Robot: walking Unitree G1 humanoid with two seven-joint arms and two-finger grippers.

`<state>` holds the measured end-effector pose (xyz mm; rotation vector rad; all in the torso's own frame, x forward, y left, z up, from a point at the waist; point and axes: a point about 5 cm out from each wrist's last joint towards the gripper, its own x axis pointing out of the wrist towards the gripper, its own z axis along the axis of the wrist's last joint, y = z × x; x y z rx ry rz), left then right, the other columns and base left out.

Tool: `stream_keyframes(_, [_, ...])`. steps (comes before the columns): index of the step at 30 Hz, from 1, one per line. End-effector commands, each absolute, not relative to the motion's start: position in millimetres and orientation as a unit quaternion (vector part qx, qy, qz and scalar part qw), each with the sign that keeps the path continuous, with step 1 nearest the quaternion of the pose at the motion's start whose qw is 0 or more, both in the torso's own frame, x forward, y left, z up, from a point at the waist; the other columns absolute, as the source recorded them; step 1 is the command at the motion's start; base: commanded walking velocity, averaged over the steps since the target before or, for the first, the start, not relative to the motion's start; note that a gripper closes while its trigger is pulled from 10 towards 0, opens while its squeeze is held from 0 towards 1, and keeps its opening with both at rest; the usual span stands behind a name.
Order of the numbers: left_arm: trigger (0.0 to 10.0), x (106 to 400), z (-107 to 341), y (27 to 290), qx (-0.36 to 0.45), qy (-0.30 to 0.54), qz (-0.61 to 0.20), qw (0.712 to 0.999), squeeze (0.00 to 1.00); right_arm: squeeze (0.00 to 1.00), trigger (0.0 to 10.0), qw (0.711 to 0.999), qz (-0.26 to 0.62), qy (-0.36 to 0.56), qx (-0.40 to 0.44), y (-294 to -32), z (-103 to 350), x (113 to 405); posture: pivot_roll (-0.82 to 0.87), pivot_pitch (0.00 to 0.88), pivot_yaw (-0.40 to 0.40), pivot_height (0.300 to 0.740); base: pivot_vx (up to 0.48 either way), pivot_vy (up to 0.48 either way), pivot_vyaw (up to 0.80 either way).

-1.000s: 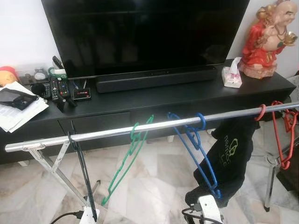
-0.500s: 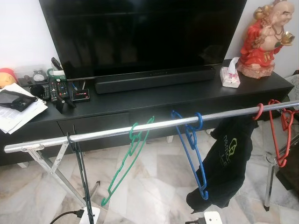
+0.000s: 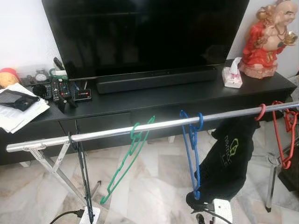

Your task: Hang hanger

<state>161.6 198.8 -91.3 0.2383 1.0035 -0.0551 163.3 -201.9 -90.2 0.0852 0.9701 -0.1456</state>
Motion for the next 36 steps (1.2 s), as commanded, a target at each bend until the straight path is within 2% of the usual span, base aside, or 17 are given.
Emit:
stream_keyframes(1, [10.0,161.5,-91.4,199.0,0.122,0.481,-0.031,0.868,0.00,0.00,10.0,0.884,-0.075,0.460,0.042,-205.7,-88.2,166.4,-0.08,0.000,-0.029,0.740,0.000,0.000,0.00])
stream_keyframes(17, [10.0,161.1,-91.5,199.5,0.121,0.482,-0.033,0.867,0.00,0.00,10.0,0.887,-0.071,0.454,0.047,-205.0,-87.4,168.0,-0.07,0.000,-0.029,0.740,0.000,0.000,0.00])
stream_keyframes(36, [10.0,159.9,-92.1,199.0,0.121,0.482,-0.032,0.867,0.00,0.00,10.0,0.886,-0.057,0.459,0.042,-205.3,-88.8,164.1,-0.07,0.000,-0.030,0.740,-0.259,0.000,0.00])
